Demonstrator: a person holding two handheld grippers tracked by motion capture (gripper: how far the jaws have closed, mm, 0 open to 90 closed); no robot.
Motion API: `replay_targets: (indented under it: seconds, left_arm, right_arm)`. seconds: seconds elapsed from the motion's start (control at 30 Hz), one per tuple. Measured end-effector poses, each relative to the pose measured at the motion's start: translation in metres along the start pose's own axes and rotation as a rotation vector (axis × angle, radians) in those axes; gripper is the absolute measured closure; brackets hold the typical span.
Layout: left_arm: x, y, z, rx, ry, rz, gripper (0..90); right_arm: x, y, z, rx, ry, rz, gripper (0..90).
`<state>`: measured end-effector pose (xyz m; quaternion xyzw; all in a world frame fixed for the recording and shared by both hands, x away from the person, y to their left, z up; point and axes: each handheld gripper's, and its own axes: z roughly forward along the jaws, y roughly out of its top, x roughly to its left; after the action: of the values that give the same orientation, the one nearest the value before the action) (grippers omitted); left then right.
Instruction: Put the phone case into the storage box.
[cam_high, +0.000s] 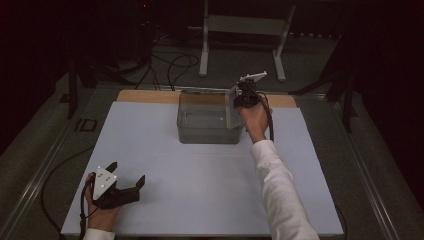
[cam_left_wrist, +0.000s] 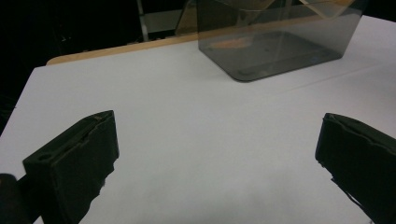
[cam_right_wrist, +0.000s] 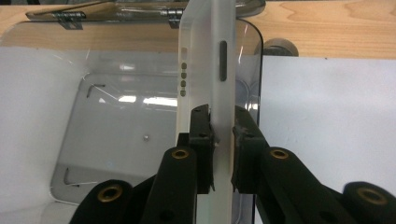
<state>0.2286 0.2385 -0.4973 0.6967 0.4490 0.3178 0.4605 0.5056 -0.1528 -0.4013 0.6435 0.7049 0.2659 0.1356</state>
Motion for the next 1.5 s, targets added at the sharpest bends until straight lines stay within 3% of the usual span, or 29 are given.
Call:
replay_targets:
  seconds: [0.8, 1.5]
  left_arm:
    - [0.001, 0.0, -0.001, -0.004, -0.001, -0.004, 0.3]
    - [0.0, 0.0, -0.001, -0.002, -0.003, -0.005, 0.3]
  right_arm:
    - [0.006, -0.006, 0.019, 0.046, -0.039, -0.021, 81.3]
    - [0.002, -0.012, 0.029, 0.066, -0.063, -0.016, 81.1]
